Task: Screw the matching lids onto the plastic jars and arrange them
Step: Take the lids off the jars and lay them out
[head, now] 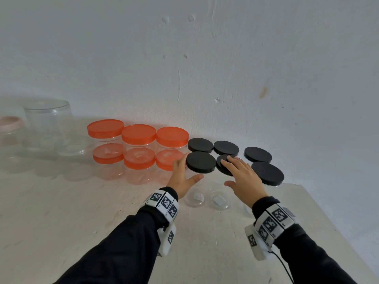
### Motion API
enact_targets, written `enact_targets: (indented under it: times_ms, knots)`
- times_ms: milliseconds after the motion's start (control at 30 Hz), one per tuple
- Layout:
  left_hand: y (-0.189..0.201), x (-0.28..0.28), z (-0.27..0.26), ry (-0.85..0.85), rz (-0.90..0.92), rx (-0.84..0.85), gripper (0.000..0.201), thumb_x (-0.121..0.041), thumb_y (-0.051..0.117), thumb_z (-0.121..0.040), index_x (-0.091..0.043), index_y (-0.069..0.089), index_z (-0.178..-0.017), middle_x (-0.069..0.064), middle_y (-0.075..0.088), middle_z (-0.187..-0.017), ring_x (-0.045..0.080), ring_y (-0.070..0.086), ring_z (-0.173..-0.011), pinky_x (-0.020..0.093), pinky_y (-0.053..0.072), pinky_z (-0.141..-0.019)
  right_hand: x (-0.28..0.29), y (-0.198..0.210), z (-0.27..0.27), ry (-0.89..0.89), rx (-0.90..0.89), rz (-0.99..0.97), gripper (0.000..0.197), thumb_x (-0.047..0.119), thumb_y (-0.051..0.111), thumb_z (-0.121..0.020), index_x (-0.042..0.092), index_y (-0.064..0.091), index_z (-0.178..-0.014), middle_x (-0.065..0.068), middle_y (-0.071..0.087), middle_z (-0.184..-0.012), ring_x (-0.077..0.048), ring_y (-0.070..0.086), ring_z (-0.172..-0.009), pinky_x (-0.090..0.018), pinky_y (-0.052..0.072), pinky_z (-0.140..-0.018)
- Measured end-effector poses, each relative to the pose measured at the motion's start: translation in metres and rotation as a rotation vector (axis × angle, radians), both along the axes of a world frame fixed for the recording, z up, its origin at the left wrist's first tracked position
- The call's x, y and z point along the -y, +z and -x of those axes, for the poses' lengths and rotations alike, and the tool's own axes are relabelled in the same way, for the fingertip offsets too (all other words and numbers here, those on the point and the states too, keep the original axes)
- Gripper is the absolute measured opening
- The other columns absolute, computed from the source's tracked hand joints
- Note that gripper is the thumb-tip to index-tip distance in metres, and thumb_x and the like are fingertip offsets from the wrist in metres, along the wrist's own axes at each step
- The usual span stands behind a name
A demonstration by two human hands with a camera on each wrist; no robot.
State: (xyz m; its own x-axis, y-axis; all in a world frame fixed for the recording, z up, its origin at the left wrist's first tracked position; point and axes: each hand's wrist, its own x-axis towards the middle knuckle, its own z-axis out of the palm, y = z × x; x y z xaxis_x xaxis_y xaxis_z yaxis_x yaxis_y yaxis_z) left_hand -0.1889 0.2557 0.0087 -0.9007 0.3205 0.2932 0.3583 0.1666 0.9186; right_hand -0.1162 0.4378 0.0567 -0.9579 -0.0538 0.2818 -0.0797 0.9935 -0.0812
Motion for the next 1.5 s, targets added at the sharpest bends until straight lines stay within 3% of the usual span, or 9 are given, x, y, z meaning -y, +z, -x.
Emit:
enact_targets:
  times_ms: [367,500,567,633,733,833,933,1100,1500]
  knots:
    - [0.007,-0.002,0.002,-0.006,0.042,0.022,0.075,-0.022,0.066,-0.084,-0.018,0.02,-0.143,0.008,0.023,-0.14,0.021,0.033,-0.127,0.033,0.03,-0.104,0.004,0.002,0.005,-0.019,-0.002,-0.106,0.064,0.025,0.056,-0.092,0.02,0.023,-0.146,-0.003,0.021,-0.154,-0.021,0.013,-0.143,-0.035,0.002,-0.116]
    - [0.016,-0.004,0.001,0.107,0.142,-0.107,0.086,-0.02,0.072,-0.078,-0.012,0.018,-0.143,0.009,0.022,-0.138,0.022,0.026,-0.13,0.032,0.027,-0.107,0.0,0.006,-0.001,-0.013,-0.009,-0.142,0.066,0.035,0.058,-0.09,0.023,0.024,-0.146,0.0,0.021,-0.154,-0.019,0.013,-0.144,-0.043,-0.001,-0.116]
    - [0.027,-0.005,-0.005,0.163,0.155,-0.241,0.09,-0.02,0.075,-0.074,-0.013,0.018,-0.143,0.006,0.021,-0.139,0.016,0.021,-0.13,0.025,0.022,-0.104,-0.006,0.008,-0.009,-0.009,-0.104,-0.1,0.067,0.036,0.065,-0.084,0.021,0.035,-0.142,-0.001,0.03,-0.151,-0.024,0.022,-0.141,-0.047,0.005,-0.115]
    - [0.035,-0.008,-0.009,0.179,0.234,-0.45,0.082,-0.022,0.076,-0.074,-0.011,0.029,-0.14,0.007,0.029,-0.137,0.019,0.026,-0.128,0.024,0.023,-0.104,-0.019,0.009,-0.016,-0.045,-0.188,-0.069,0.067,0.034,0.074,-0.076,0.017,0.047,-0.135,-0.007,0.04,-0.144,-0.032,0.033,-0.134,-0.054,0.016,-0.112]
    - [0.041,-0.015,-0.005,0.096,0.45,-0.678,0.066,-0.03,0.073,-0.076,-0.01,0.045,-0.132,0.008,0.042,-0.131,0.023,0.036,-0.124,0.04,0.032,-0.106,-0.04,0.012,-0.024,-0.182,-0.178,-0.034,0.065,0.039,0.076,-0.072,0.017,0.053,-0.129,-0.011,0.041,-0.141,-0.038,0.037,-0.127,-0.057,0.028,-0.105]
    - [0.041,-0.025,0.003,-0.01,0.697,-0.718,0.064,-0.04,0.065,-0.081,-0.018,0.042,-0.136,0.001,0.035,-0.143,0.021,0.026,-0.135,0.051,0.019,-0.111,-0.053,0.01,-0.03,-0.279,-0.054,0.002,0.061,0.048,0.065,-0.08,0.026,0.045,-0.133,-0.007,0.027,-0.148,-0.033,0.027,-0.131,-0.049,0.027,-0.108]
    - [0.04,-0.032,0.012,-0.071,0.835,-0.68,0.063,-0.044,0.059,-0.085,-0.023,0.035,-0.14,-0.005,0.029,-0.148,0.016,0.018,-0.139,0.047,0.011,-0.114,-0.059,0.002,-0.031,-0.223,-0.027,0.145,0.056,0.037,0.062,-0.086,0.024,0.043,-0.136,-0.007,0.033,-0.144,-0.029,0.021,-0.133,-0.041,0.031,-0.107]
    - [0.032,-0.033,0.021,-0.019,0.539,-0.65,0.04,-0.029,0.065,-0.084,-0.018,0.059,-0.122,-0.002,0.058,-0.125,0.018,0.047,-0.122,0.039,0.032,-0.103,-0.066,-0.003,-0.034,-0.197,-0.084,0.223,0.051,0.022,0.065,-0.085,0.018,0.049,-0.133,-0.008,0.042,-0.136,-0.028,0.024,-0.13,-0.036,0.031,-0.105]
    - [0.021,-0.036,0.021,0.069,0.522,-0.749,0.041,-0.023,0.07,-0.079,-0.016,0.063,-0.118,0.0,0.063,-0.119,0.022,0.053,-0.116,0.041,0.032,-0.1,-0.105,-0.002,-0.064,-0.41,-0.109,0.2,0.05,0.02,0.065,-0.085,0.013,0.048,-0.132,-0.011,0.043,-0.134,-0.032,0.025,-0.129,-0.046,0.041,-0.099]
